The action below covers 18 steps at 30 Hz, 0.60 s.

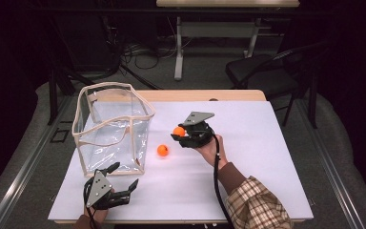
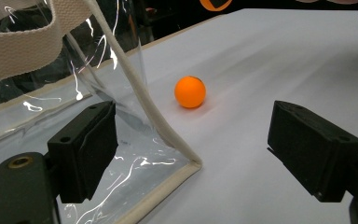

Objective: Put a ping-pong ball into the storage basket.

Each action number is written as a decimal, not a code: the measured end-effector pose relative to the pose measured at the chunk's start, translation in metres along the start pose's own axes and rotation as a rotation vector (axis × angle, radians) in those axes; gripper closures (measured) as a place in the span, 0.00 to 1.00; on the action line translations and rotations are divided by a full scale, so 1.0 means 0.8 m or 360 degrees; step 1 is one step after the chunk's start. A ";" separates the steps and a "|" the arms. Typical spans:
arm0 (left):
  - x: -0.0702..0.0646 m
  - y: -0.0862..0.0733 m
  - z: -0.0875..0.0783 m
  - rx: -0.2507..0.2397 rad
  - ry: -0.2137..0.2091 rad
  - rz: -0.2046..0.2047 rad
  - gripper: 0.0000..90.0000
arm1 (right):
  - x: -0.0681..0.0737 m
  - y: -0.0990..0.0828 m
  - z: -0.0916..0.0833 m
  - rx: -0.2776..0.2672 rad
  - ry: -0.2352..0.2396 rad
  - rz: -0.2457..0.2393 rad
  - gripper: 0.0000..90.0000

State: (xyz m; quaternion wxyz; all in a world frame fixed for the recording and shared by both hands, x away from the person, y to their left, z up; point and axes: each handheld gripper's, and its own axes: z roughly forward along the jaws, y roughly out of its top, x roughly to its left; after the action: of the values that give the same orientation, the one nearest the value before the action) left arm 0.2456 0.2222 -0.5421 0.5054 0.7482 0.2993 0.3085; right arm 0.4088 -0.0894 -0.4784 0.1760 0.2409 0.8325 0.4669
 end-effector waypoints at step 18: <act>0.000 0.000 0.000 0.0000 -0.0004 -0.0002 0.18 | -0.001 0.025 0.008 0.0000 0.0023 -0.0037 0.57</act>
State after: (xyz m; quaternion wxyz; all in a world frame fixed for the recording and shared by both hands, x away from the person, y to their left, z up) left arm 0.2457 0.2223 -0.5421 0.5058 0.7485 0.2991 0.3074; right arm 0.4178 -0.0768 -0.4646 0.1754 0.2277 0.8365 0.4666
